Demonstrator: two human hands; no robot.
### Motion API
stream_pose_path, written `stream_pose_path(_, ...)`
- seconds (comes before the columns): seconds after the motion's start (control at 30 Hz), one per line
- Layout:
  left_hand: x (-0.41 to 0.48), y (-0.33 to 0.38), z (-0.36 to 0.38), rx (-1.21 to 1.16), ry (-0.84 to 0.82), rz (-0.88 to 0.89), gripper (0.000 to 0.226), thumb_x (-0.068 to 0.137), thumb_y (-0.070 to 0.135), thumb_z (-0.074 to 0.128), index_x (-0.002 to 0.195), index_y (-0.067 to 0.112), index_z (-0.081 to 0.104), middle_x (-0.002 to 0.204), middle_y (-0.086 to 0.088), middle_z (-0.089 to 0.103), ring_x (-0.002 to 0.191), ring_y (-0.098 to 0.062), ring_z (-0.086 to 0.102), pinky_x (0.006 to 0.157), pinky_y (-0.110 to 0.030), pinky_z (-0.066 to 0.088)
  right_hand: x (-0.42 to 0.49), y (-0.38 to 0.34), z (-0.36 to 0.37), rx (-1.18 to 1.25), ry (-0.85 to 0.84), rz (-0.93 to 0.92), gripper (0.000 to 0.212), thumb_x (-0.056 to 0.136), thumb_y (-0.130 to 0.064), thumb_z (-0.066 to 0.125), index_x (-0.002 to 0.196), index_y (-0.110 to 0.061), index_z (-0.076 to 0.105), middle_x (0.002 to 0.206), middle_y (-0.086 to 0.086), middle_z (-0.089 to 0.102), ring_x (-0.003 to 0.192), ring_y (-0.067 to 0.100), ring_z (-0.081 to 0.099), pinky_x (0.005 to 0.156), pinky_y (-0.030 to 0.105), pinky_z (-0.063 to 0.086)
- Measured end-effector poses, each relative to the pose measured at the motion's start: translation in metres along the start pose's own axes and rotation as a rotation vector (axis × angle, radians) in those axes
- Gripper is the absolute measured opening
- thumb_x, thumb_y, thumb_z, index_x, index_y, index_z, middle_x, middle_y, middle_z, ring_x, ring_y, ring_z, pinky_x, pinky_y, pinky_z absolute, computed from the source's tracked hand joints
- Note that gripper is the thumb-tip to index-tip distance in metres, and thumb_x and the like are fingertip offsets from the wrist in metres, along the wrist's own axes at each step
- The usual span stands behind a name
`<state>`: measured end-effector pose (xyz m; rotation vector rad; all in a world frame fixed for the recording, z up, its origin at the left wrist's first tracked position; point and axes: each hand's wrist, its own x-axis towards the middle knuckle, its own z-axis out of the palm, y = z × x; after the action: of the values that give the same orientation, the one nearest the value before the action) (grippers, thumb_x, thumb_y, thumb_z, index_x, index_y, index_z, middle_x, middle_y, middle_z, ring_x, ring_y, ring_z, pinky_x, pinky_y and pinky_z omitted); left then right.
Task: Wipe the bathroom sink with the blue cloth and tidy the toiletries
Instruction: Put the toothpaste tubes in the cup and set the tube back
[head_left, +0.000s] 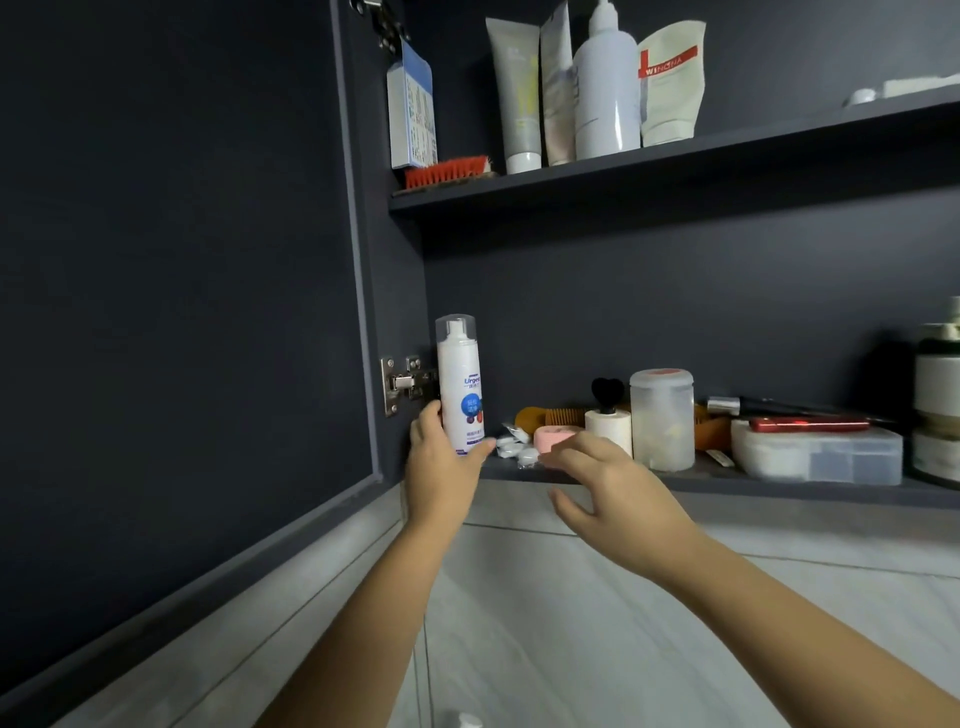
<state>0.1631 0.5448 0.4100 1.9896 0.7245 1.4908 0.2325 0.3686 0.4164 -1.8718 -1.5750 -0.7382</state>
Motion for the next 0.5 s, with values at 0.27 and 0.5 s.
stream_pose_path(0.27,0.001,-0.011,0.005,-0.007,0.028,-0.066,0.054,0.076,0.014,0.074,0.121,0.007,0.046,0.119,-0.011,0.059,0.104,-0.025,0.058,0.083,-0.037,0.049,-0.002,-0.003,0.008,0.001,-0.032,0.071,0.037,0.092,-0.027,0.049,0.129,-0.023,0.050,0.129,-0.006,0.049,0.115,0.010,0.045,0.090,0.018,0.039)
stream_pose_path(0.5,0.003,-0.011,0.005,0.063,0.007,-0.046,0.061,0.079,0.024,0.071,0.130,0.009,0.041,0.125,-0.008,0.052,0.111,-0.025,0.052,0.089,-0.039,0.044,-0.006,-0.002,0.007,-0.005,-0.018,0.091,0.037,0.092,-0.028,0.049,0.129,-0.024,0.050,0.129,-0.007,0.047,0.115,0.009,0.045,0.090,0.017,0.039)
